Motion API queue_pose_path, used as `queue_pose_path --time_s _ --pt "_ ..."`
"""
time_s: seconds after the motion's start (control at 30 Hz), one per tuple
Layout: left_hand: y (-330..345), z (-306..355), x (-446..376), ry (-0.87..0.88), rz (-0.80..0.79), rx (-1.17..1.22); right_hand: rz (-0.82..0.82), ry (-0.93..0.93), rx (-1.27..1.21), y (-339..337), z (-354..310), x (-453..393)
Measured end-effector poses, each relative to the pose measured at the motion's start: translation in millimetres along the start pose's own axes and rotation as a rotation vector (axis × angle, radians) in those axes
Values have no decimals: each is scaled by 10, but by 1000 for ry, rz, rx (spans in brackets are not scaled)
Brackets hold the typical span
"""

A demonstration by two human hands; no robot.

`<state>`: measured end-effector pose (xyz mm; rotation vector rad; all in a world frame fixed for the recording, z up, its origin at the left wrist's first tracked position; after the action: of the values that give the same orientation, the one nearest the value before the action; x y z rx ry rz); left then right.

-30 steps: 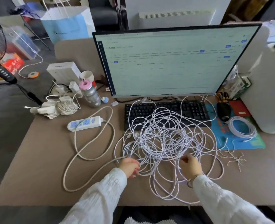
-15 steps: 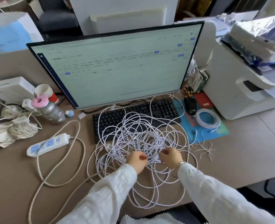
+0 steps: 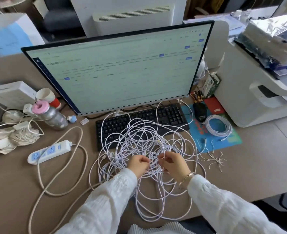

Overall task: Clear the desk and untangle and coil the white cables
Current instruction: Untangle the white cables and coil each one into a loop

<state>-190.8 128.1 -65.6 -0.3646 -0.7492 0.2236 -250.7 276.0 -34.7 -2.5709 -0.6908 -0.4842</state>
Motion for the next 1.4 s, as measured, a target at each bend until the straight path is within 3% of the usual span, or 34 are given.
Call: queue_pose_path --time_s 0.07,0.17,0.27,0.33,0.43,0.57,0.7,0.77,0.83,0.9,0.97,1.13,1.3,1.4 --pt "-234 70 91 75 162 -48 -26 -104 74 -101 -154 94" --pt "-528 468 364 426 446 -292 -133 -224 216 -145 -361 247" --pt "-480 877 580 751 405 -592 -254 -287 278 -77 -516 339" --pt "-508 959 653 718 261 -633 -211 -313 183 -121 -621 343" --pt "-767 884 679 537 118 -411 -57 -311 111 -294 -664 277" --pt "-1206 637 745 390 71 -45 -122 -284 301 -172 -558 246" --pt "-1567 286 822 219 -22 585 -119 -224 432 -90 -363 258" --pt "-1723 180 860 185 -93 924 -132 -172 312 -132 -303 325" --pt "-1872 75 941 188 -99 1081 -130 -127 72 -130 -304 440" --pt "-1961 -59 989 186 -44 970 -96 -124 -36 -75 -375 567" --pt "-1977 -114 1042 213 0 787 -94 -157 44 91 -486 692" --pt "-1710 70 1257 286 -173 508 -121 -330 106 491 -909 970" --pt "-1405 223 1446 296 -132 63 -106 -527 113 725 -1391 1188" --pt "-1161 200 1558 239 -262 10 -23 -560 65 790 -1528 1235"
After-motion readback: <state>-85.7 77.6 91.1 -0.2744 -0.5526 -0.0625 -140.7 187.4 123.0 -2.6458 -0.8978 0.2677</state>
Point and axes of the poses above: each hand's wrist, its own x-axis away from the middle knuckle, its own y-axis out of the palm, z = x × y, the point moved 8 cm from there along -x, towards the middle knuckle, and after that the axes turned 7 degrees about -x, right-handed, at the moved point
